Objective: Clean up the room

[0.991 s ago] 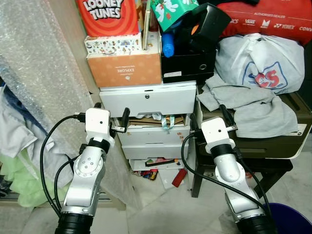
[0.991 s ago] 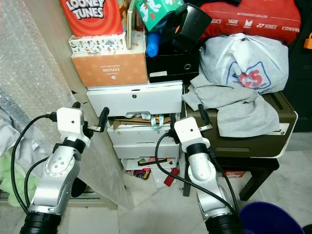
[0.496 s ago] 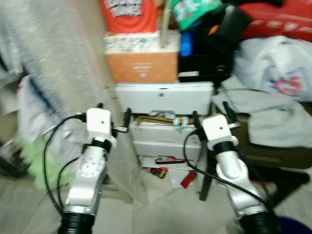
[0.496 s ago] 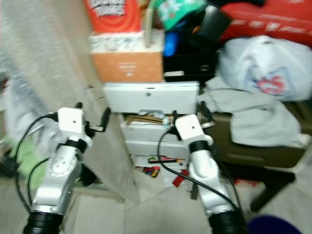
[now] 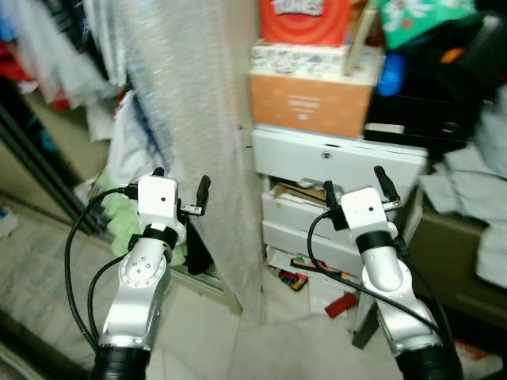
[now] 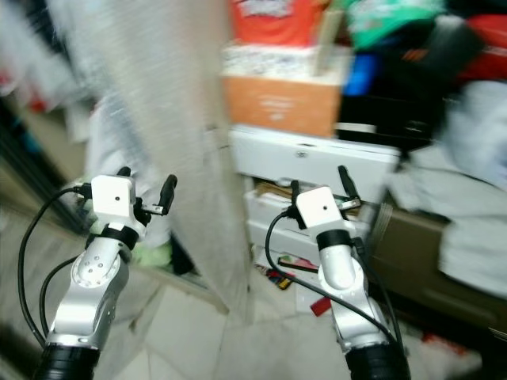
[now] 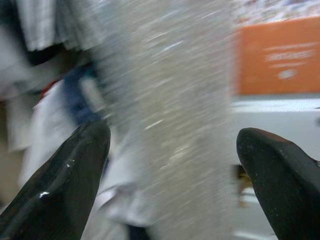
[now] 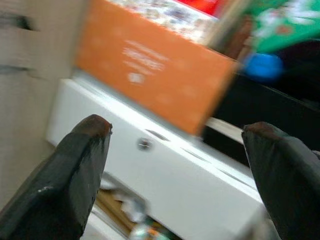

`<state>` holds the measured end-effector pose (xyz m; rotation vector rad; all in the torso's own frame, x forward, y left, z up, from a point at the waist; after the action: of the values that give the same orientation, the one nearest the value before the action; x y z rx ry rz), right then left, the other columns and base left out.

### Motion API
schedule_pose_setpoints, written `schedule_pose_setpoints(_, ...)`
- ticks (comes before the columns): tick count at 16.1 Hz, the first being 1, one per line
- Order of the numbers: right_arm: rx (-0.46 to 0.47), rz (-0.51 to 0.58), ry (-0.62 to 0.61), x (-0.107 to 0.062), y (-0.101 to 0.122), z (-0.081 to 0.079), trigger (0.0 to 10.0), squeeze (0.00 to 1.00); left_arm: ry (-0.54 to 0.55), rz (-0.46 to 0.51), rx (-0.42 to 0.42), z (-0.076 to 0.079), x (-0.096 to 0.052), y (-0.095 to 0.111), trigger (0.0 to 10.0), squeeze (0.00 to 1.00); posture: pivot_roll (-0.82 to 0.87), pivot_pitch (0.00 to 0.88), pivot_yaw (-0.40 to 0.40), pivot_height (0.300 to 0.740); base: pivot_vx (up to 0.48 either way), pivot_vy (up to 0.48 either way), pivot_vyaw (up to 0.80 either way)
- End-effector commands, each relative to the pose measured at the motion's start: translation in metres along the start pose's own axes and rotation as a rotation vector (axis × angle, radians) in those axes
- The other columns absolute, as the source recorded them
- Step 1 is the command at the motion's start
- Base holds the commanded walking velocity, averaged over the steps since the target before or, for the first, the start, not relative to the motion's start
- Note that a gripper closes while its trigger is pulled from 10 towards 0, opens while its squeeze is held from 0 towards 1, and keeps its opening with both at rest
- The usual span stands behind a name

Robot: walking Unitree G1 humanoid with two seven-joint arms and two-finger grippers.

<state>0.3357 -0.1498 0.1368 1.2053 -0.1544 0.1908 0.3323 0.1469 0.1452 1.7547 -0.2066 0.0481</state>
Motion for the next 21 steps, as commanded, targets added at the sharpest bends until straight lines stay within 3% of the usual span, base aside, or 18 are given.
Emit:
schedule_pose_setpoints(1, 0.011, 0.008, 0.02, 0.0, 0.003, -0.008, 10.0, 0.0, 0.015, 0.001, 0.004, -0.003, 0.001, 0.001, 10.0, 0.0, -0.11, 0.019, 0.069, 0.74, 0.0, 0.0, 0.8)
schedule_pose_setpoints(5, 0.007, 0.011, 0.017, -0.001, 0.003, -0.008, 10.0, 0.0, 0.036, -0.02, -0.016, -0.002, 0.0, -0.002, 10.0, 0.0, -0.11, 0.027, 0.069, 0.74, 0.0, 0.0, 0.73)
schedule_pose_setpoints(21, -0.006, 0.009, 0.027, 0.0, 0.002, -0.01, 10.0, 0.0, -0.041, -0.032, -0.041, 0.011, -0.002, -0.004, 10.0, 0.0, -0.12, 0.032, 0.061, 0.74, 0.0, 0.0, 0.0)
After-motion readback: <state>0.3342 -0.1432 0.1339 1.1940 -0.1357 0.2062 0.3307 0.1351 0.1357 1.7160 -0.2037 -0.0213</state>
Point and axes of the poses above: a point about 5 cm out from each wrist's last joint towards the gripper, its own x axis pointing out of the wrist towards the gripper, its own y axis along the axis of the wrist's last joint, z = x × y, the point moved 3 cm from there along x, pointing out of the wrist towards the gripper, and after that the axes turned 7 degrees about x, right-handed, at the moved point
